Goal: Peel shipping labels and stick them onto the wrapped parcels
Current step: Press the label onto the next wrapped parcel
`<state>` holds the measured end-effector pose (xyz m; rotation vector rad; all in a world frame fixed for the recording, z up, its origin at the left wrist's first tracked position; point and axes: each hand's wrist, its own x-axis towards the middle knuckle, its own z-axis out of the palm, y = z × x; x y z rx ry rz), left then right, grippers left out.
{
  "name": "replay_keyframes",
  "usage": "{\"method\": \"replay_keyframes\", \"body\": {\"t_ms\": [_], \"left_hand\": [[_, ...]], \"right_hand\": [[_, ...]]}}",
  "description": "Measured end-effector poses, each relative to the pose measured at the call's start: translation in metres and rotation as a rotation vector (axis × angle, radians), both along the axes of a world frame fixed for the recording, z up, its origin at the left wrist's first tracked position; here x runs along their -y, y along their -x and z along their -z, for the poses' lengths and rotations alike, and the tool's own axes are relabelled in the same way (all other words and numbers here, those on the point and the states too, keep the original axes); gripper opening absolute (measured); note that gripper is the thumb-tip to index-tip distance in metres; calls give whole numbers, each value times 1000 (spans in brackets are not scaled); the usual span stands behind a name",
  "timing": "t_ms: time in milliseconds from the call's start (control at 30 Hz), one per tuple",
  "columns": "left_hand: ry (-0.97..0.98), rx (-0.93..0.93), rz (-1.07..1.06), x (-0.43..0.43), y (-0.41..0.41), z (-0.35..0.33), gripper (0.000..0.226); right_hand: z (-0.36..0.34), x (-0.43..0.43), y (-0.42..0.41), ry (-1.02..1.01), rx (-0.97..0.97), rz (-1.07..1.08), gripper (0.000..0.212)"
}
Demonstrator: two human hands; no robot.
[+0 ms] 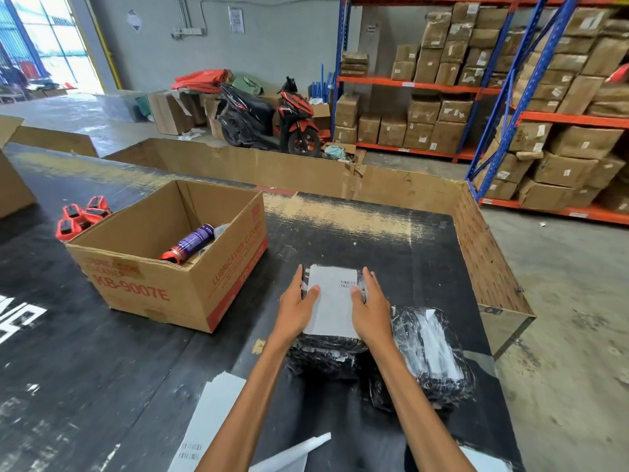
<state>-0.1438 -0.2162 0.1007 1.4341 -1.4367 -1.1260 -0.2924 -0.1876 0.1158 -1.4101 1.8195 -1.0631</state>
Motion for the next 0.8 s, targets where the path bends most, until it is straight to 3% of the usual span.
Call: {"method": "replay_keyframes", "body": {"t_ms": [200,333,567,800], "left_hand": [[208,-26,-60,-36,-2,-36,67],[237,-113,-24,-95,10,-39,66],[-79,-282,35,-227,51,43,61],[-280,-358,-3,-267,70,102,55]], "right_hand": [[-40,-33,0,175,4,5,56],[-52,-95,11,204,-87,6,58],[-1,-219,43,-63,-198,63,60],[38,-253,49,-130,-248,58,59]]}}
